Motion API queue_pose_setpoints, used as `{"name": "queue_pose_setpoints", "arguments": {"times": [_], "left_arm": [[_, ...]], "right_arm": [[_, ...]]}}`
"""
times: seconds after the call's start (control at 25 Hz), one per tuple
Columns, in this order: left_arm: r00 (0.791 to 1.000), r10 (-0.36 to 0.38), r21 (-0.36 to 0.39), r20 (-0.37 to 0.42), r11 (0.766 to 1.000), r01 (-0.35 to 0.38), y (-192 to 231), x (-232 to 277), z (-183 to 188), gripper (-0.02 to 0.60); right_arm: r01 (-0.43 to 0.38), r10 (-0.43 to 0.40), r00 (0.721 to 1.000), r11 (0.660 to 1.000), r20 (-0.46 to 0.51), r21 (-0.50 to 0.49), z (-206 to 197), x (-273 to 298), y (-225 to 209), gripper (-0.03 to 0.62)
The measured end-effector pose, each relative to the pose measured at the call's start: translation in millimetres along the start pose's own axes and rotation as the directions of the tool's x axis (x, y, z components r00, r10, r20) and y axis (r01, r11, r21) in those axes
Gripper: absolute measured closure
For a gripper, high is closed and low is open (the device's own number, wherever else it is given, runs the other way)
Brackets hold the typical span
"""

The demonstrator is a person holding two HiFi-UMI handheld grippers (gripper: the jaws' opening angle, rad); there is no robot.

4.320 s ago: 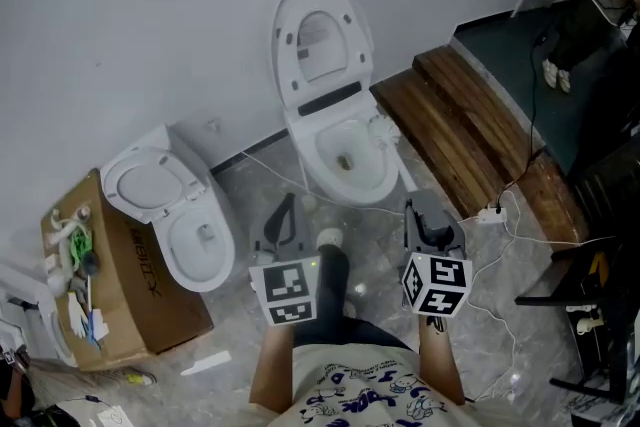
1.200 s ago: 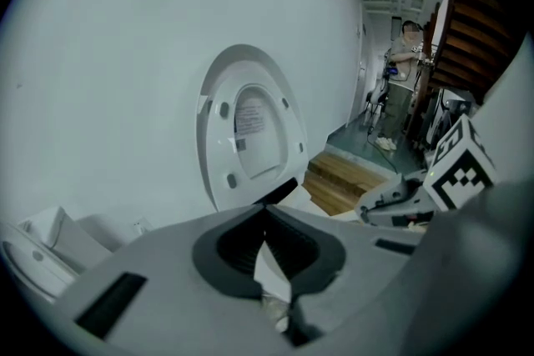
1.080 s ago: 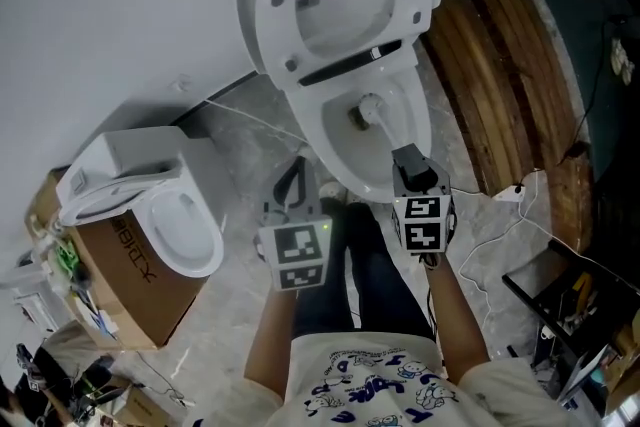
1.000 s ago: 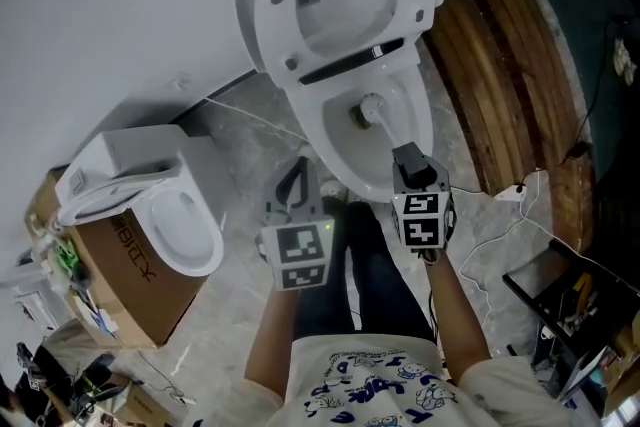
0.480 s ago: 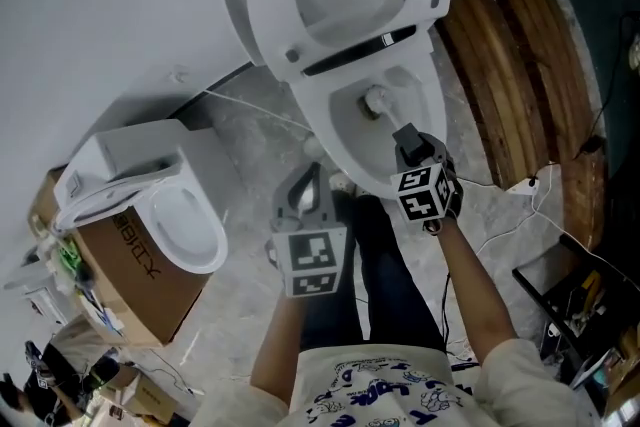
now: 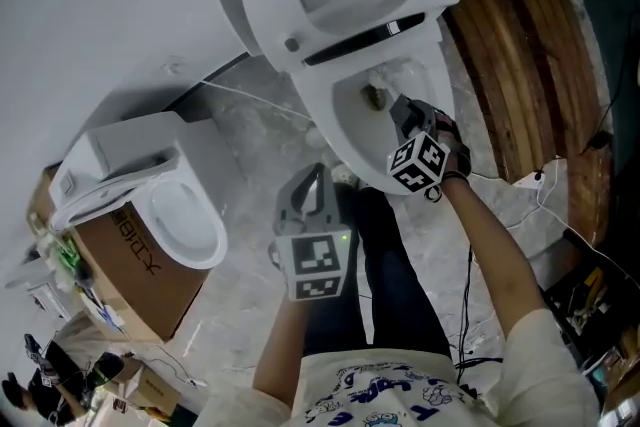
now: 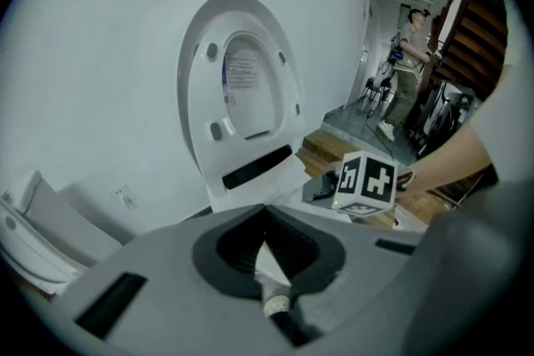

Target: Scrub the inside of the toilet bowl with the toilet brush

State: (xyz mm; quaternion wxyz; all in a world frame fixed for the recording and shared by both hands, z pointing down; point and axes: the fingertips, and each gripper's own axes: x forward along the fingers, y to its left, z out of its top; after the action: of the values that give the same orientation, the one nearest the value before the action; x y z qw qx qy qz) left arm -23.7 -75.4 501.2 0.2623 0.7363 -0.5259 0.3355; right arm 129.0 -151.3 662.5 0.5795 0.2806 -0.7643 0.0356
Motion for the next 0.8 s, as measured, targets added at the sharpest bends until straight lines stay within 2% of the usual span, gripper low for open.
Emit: {"name": "queue_pose_setpoints", "arguments": {"times": [0.08, 0.2, 0.44, 0.64, 0.8], "left_arm": [[1.0, 0.001, -0.003, -0.002, 1.0, -0.001, 1, 0, -2, 0.578], [1.0, 0.003, -0.008, -0.006, 1.0, -0.003, 2, -1, -5, 0.58], [1.0, 0.012, -0.013, -0.009, 1.0, -0.012, 11, 1, -8, 0.58], [1.0, 0.016, -0.022, -0.011, 1.0, -0.016, 13, 1, -11, 0.58], [1.0, 0.011, -0.029, -0.013, 1.0, -0.011, 10, 1, -13, 0.578]], "right_arm": [[-0.006, 0.005, 1.0, 0.999, -0.017, -0.052, -4, 9, -1, 0.423], [0.031, -0.038, 0.998, 0.989, -0.044, -0.144, -14, 17, -6, 0.424], [0.045, -0.057, 0.996, 0.984, -0.066, -0.172, -26, 23, -11, 0.418], [0.046, -0.068, 0.994, 0.968, -0.082, -0.247, -39, 22, -11, 0.414], [0.039, -0.083, 0.988, 0.951, -0.132, -0.306, -62, 19, -13, 0.416]]}}
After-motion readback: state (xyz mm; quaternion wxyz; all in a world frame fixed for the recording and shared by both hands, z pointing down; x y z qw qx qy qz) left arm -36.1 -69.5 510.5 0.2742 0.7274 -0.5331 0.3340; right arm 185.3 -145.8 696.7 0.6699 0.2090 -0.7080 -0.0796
